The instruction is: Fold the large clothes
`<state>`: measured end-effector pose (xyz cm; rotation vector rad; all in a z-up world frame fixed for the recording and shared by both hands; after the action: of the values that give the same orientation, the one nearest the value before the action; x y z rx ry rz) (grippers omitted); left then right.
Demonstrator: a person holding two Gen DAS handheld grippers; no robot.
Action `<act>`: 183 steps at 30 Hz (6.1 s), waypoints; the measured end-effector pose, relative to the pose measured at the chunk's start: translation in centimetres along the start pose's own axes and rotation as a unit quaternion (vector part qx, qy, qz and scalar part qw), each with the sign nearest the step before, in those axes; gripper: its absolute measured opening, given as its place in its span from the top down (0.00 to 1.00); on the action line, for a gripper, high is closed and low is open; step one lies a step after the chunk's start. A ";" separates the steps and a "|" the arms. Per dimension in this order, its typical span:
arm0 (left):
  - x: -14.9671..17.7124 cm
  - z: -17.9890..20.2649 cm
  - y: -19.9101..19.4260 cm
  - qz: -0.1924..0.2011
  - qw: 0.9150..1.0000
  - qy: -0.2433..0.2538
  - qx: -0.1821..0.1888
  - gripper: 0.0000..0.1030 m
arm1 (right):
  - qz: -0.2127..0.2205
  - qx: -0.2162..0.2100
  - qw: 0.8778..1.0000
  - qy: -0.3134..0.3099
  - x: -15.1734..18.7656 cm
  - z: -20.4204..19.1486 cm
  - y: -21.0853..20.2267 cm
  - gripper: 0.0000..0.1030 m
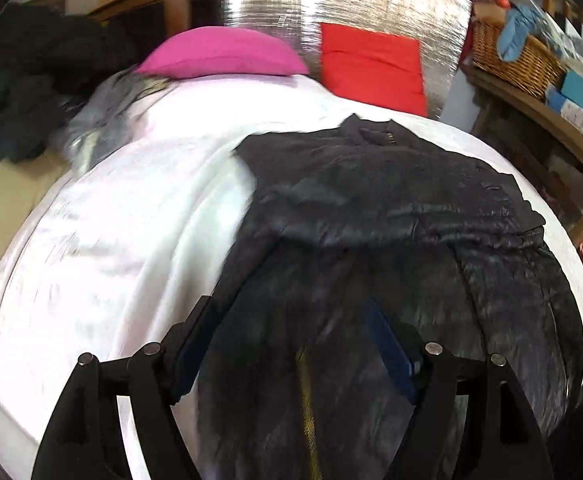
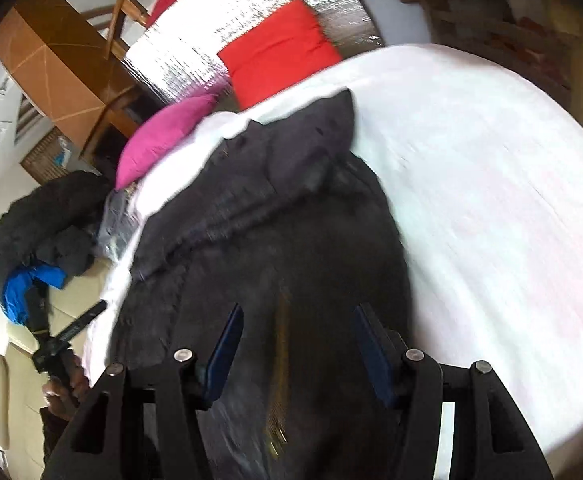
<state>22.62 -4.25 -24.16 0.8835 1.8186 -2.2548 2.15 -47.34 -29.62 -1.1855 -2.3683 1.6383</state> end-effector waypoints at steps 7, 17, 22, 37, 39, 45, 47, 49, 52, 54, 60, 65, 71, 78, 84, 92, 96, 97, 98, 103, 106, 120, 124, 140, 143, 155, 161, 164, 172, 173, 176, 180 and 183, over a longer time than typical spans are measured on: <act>7.4 -2.4 -1.5 -0.050 0.996 -0.064 0.028 0.20 | -0.093 0.043 0.995 0.003 6.6 1.8 -0.5 0.40; 15.7 -4.4 -1.2 -0.153 0.978 -0.132 0.055 0.19 | -0.186 0.043 0.981 0.022 10.6 2.5 3.4 0.31; 17.8 -4.5 -0.3 -0.188 0.964 -0.168 0.081 0.18 | -0.202 0.035 0.978 0.035 10.9 2.8 5.3 0.29; 17.4 0.1 -1.6 -0.127 0.989 -0.044 -0.054 0.18 | -0.198 0.058 0.978 0.018 11.6 1.8 6.0 0.29; 17.2 0.9 -1.9 -0.117 0.991 -0.021 -0.069 0.18 | -0.197 0.058 0.978 0.018 11.6 1.5 5.9 0.29; 17.4 1.9 -2.7 -0.100 0.992 0.011 -0.082 0.18 | -0.193 0.072 0.979 0.007 11.7 0.0 5.9 0.29; 17.1 2.2 -2.5 -0.099 0.992 0.012 -0.083 0.18 | -0.191 0.074 0.979 0.004 11.8 -0.5 6.0 0.29; 17.2 2.3 -2.5 -0.099 0.992 0.010 -0.082 0.18 | -0.188 0.076 0.979 0.002 11.9 -0.8 5.9 0.30; 16.8 1.6 -2.4 -0.098 0.992 0.010 -0.081 0.18 | -0.186 0.079 0.979 -0.006 12.1 -1.2 5.9 0.35; 16.9 1.6 -2.4 -0.098 0.992 0.011 -0.082 0.18 | -0.184 0.085 0.979 -0.015 12.3 -2.0 5.9 0.38; 17.2 1.2 -2.5 -0.100 0.991 0.014 -0.082 0.18 | -0.182 0.120 0.974 -0.051 12.9 -4.0 6.0 0.55; 17.5 1.0 -2.3 -0.107 0.991 0.013 -0.080 0.18 | -0.184 0.125 0.973 -0.055 13.2 -4.5 5.9 0.55; 18.6 0.4 -0.5 -0.157 0.987 0.003 -0.036 0.18 | -0.188 0.105 0.976 -0.030 12.8 -3.4 6.0 0.42; 19.6 -1.4 1.6 -0.208 0.974 -0.061 0.061 0.19 | -0.190 0.071 0.979 0.002 12.5 -2.3 7.2 0.40; 19.1 -1.7 0.4 -0.175 0.980 -0.052 0.081 0.76 | -0.183 0.118 0.974 -0.056 12.8 -3.4 6.4 0.75; 18.9 -3.7 -0.9 -0.164 0.976 -0.073 0.123 0.85 | -0.147 0.068 0.981 -0.106 11.6 -7.1 1.5 0.83; 19.5 -3.4 0.4 -0.196 0.968 -0.094 0.126 0.29 | -0.160 0.054 0.981 -0.100 11.0 -6.6 1.8 0.83; 19.9 -3.0 0.7 -0.201 0.966 -0.100 0.125 0.26 | -0.169 0.055 0.979 -0.095 11.2 -6.5 2.5 0.80; 20.1 -3.1 1.1 -0.211 0.964 -0.106 0.125 0.26 | -0.177 0.058 0.978 -0.090 11.5 -6.2 3.2 0.80; 21.4 -3.5 3.8 -0.277 0.938 -0.144 0.150 0.25 | -0.204 0.078 0.974 -0.063 12.1 -4.5 6.1 0.76; 21.6 -3.4 4.4 -0.287 0.931 -0.155 0.165 0.25 | -0.213 0.082 0.972 -0.054 11.8 -3.4 7.3 0.61; 21.1 -1.7 -0.9 -0.233 0.947 -0.092 0.202 0.91 | -0.190 0.089 0.973 -0.096 11.4 -3.8 5.7 0.85; 19.0 -1.1 -3.2 -0.209 0.954 -0.066 0.207 0.92 | -0.151 0.056 0.980 -0.120 10.1 -5.8 1.8 0.89; 7.7 -1.8 -10.4 -0.078 0.959 -0.028 0.273 0.92 | 0.013 0.024 0.986 -0.164 4.4 -7.3 -6.4 0.90; 5.0 -1.9 -10.6 -0.063 0.959 -0.037 0.272 0.92 | 0.035 0.019 0.987 -0.155 2.2 -8.8 -6.9 0.90; -5.9 -3.5 -8.3 -0.009 0.962 -0.065 0.266 0.91 | 0.103 0.013 0.986 -0.128 -9.0 -11.6 -6.4 0.90; -11.2 -2.9 -6.1 -0.002 0.968 -0.050 0.247 0.91 | 0.117 0.018 0.985 -0.122 -14.5 -11.9 -4.8 0.91; -14.1 -2.7 -4.6 0.002 0.970 -0.045 0.240 0.91 | 0.123 0.019 0.986 -0.114 -17.6 -11.8 -3.5 0.91; -20.8 -2.4 0.5 -0.004 0.974 -0.041 0.222 0.91 | 0.133 0.024 0.985 -0.104 -24.7 -11.8 1.0 0.91; -21.6 -2.3 1.2 -0.005 0.975 -0.040 0.220 0.91 | 0.135 0.026 0.985 -0.103 -25.5 -11.8 1.7 0.91; -23.7 -2.2 3.3 -0.007 0.975 -0.041 0.217 0.91 | 0.136 0.030 0.985 -0.098 -27.7 -11.5 3.5 0.92; -26.2 -2.0 6.2 -0.011 0.977 -0.041 0.210 0.91 | 0.139 0.044 0.985 -0.095 -30.5 -11.0 6.1 0.92; -28.0 -1.5 8.3 -0.015 0.978 -0.038 0.206 0.91 | 0.138 0.059 0.985 -0.087 -32.4 -10.5 7.8 0.92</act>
<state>49.87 -12.54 -17.46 0.8098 1.3606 -2.6971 33.96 -57.06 -18.96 -1.4591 -2.2421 2.0120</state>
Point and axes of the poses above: each gripper's, at about its wrist camera, not at the fingertips, and y roughly the way its jaws point, z to its right, x to its underside, the point moved 4 cm from there along y, roughly the way its jaws point, and after that the axes turned 9 degrees about -z, right-handed, at the moved point
